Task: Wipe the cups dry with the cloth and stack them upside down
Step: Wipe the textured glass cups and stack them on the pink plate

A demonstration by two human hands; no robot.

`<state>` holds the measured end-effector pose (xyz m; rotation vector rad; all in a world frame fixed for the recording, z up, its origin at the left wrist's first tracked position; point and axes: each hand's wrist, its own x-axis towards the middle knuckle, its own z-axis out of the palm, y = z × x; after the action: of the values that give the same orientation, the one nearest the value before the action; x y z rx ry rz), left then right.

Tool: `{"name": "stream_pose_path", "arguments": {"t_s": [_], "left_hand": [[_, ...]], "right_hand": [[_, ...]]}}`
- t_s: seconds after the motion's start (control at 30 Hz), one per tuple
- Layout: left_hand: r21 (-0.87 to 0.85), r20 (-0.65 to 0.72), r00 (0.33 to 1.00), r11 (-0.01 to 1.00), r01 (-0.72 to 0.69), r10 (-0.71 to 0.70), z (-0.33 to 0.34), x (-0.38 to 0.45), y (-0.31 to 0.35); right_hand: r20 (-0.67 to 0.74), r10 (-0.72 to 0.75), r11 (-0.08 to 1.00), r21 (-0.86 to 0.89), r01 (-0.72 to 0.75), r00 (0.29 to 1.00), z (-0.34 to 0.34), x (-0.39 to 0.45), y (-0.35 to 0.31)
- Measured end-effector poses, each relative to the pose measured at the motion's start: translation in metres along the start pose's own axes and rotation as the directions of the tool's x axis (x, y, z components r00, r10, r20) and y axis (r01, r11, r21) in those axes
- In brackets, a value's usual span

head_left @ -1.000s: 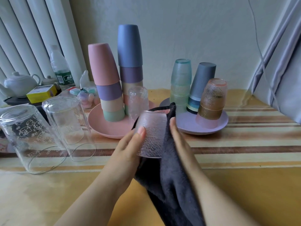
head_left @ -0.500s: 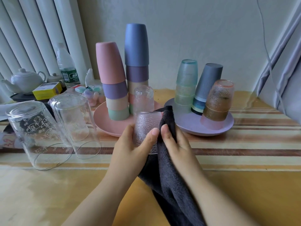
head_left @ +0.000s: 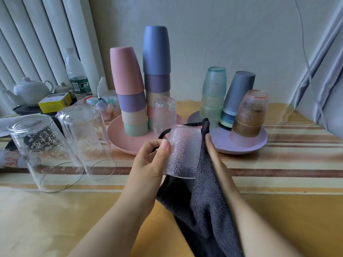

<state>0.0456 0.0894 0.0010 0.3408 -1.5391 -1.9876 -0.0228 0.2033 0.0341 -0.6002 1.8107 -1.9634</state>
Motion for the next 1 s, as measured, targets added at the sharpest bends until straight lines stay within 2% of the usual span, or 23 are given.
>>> {"name": "stream_pose_path", "arguments": {"t_s": [0.07,0.13,0.23,0.33,0.47,0.53,0.63,0.7,0.8,0.87,0.93,1.0], "left_hand": [[0.198,-0.003,0.995,0.976,-0.093,0.095,0.001,-0.001,0.0],[0.389,0.0,0.979,0.902,-0.187,0.203,-0.001,0.0,-0.002],[0.409,-0.02,0.981,0.897,-0.168,0.192,0.0,-0.005,-0.001],[0.428,0.098,0.989,0.893,-0.141,0.109,0.001,-0.007,0.0],[0.323,0.254,0.967,0.945,-0.056,-0.029,-0.004,-0.005,0.006],[0.214,0.299,0.952,0.977,-0.004,-0.062,-0.002,-0.007,0.011],[0.062,0.328,0.939,0.994,0.087,-0.103,0.0,-0.009,0.011],[-0.004,0.29,0.951,0.994,0.112,-0.106,0.001,-0.008,0.009],[-0.055,0.218,0.973,0.995,0.085,-0.071,0.003,-0.006,0.004],[0.012,0.179,0.984,1.0,0.004,-0.006,0.004,-0.007,0.004],[0.192,0.126,0.991,0.978,-0.077,0.053,0.006,-0.006,0.007],[0.396,0.098,0.99,0.909,-0.13,0.099,0.002,-0.003,0.007]], "right_hand": [[0.021,-0.034,0.998,0.053,0.032,0.999,-0.001,0.003,0.003],[-0.004,-0.089,0.993,0.08,0.089,0.996,0.001,0.005,0.004],[-0.056,-0.107,0.994,-0.011,0.107,0.993,0.004,0.006,0.011],[-0.062,-0.141,0.988,-0.074,0.137,0.988,0.006,0.003,0.015],[-0.017,-0.102,0.995,0.001,0.102,0.995,0.001,0.006,0.012],[0.034,-0.026,0.986,0.165,0.02,0.999,-0.002,0.005,0.008],[0.141,0.088,0.889,0.435,-0.142,0.986,0.003,0.003,0.004],[0.11,0.129,0.884,0.437,-0.165,0.986,0.006,0.003,0.007],[0.019,0.12,0.945,0.304,-0.12,0.993,0.004,0.003,0.012],[0.031,0.086,0.974,0.207,-0.09,0.996,0.003,0.002,0.012],[0.072,0.054,0.971,0.227,-0.069,0.996,0.003,0.003,0.015],[0.068,0.0,0.987,0.16,-0.01,0.998,0.004,0.004,0.015]]}}
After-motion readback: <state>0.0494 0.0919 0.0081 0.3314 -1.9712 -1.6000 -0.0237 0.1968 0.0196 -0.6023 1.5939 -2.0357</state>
